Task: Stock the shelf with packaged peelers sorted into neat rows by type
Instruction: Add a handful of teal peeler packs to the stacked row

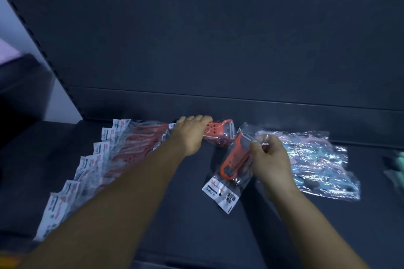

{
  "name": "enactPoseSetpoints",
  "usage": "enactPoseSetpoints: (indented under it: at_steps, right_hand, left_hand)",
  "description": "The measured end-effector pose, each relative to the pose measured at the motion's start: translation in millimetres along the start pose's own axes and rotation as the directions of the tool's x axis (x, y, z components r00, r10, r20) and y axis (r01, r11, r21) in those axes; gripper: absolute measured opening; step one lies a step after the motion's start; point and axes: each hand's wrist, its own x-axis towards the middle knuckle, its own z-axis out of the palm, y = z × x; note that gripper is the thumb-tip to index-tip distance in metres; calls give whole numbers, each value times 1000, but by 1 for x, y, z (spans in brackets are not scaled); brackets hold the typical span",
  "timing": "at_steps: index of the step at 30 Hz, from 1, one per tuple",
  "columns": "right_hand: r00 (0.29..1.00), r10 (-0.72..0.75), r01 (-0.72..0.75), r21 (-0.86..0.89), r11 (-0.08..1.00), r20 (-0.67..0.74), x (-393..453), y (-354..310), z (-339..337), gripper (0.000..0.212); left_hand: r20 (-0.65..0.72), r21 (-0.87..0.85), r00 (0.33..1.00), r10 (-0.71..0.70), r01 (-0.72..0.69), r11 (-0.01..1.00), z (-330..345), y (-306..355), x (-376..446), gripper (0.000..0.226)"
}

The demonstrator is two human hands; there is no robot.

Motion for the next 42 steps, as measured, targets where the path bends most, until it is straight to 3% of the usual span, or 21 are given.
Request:
enactPoseSetpoints:
  at_steps: [5, 11, 15, 24, 28, 31, 33, 37, 39, 42]
  right_hand:
    - [998, 29, -26, -51, 998, 52, 17, 6, 5, 21]
    - [997, 72, -71, -33, 997, 29, 25, 6, 16, 15]
    - [995, 90, -92, -56, 994, -37, 20, 6, 17, 20]
    - [977, 164, -163, 12, 986, -137, 1, -3, 13, 10]
    - [976, 166, -158, 68, 985, -142, -4, -6, 10, 5]
    - [975, 158, -142, 108, 984, -156, -3, -7, 14, 8]
    - [979, 167, -144, 184, 972, -118, -3, -11, 22, 10]
    - [968, 249, -243, 302, 922, 20, -6, -14, 44, 15]
    - [981, 192, -187, 144, 972, -26, -6, -4, 50, 12]
    - [998, 43, -58, -294, 954, -55, -8, 2, 51, 20]
  left_hand:
    - [126, 32, 992, -11, 7, 999, 4, -9, 2, 67]
    - [34, 1, 999, 32, -32, 999, 7, -12, 6, 42]
    - [-57, -123, 998, 2, -9, 992, -3, -18, 2, 46]
    - [56, -50, 996, 66, -64, 997, 1, -15, -15, 52]
    - [118, -51, 991, 61, -55, 997, -9, -14, -17, 68]
    - [54, -215, 997, 56, -43, 976, -29, -11, -28, 60]
    - [59, -295, 992, 112, -90, 951, -41, -4, -41, 59]
    - [91, -234, 989, 120, -96, 967, -42, 3, -56, 56]
    - [74, -188, 993, 88, -73, 979, -40, -1, -56, 50]
    - [68, -72, 990, 125, -120, 990, -34, -1, -50, 44]
